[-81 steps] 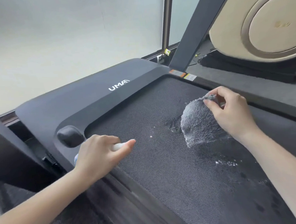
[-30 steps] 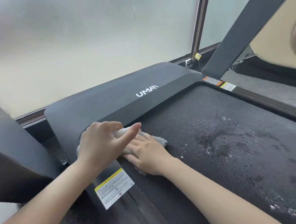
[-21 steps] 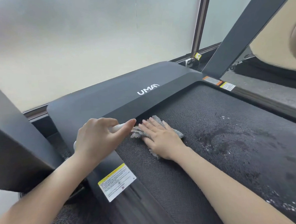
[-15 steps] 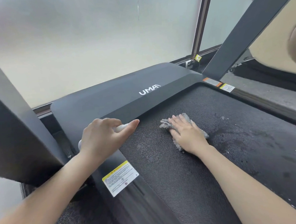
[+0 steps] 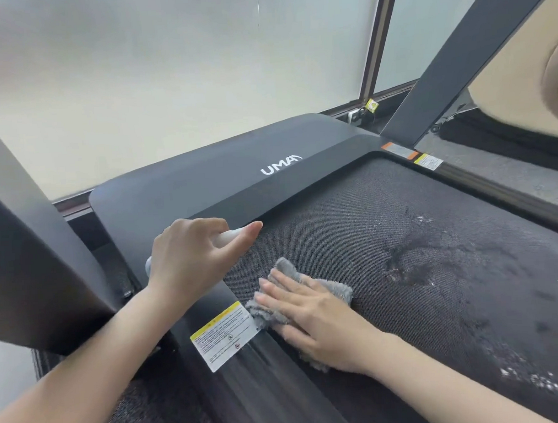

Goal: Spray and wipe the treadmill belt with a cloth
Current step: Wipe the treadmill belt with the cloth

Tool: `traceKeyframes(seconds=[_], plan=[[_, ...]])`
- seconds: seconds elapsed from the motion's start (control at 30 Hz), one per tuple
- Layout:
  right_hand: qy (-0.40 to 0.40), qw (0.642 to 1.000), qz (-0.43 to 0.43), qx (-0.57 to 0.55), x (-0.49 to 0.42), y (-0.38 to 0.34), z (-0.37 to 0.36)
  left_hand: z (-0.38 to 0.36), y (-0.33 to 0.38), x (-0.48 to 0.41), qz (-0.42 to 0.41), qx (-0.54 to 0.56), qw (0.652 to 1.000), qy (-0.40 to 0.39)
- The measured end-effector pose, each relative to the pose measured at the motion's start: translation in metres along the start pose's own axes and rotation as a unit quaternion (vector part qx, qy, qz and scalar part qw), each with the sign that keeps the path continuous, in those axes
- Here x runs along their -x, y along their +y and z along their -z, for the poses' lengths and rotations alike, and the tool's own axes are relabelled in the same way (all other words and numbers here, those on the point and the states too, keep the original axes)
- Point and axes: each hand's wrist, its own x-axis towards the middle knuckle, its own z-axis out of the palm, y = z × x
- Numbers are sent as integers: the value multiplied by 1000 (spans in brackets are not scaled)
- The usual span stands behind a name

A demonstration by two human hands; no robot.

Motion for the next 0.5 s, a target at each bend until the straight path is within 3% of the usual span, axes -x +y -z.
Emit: traceKeyframes(seconds=[0.27,0.5], plan=[[27,999,40,13,-64,4,-3,-3,-10,0,7,-3,1000,29],[31,999,26,29,-87,11,-3,-1,-7,2,-1,-24,1000,14]])
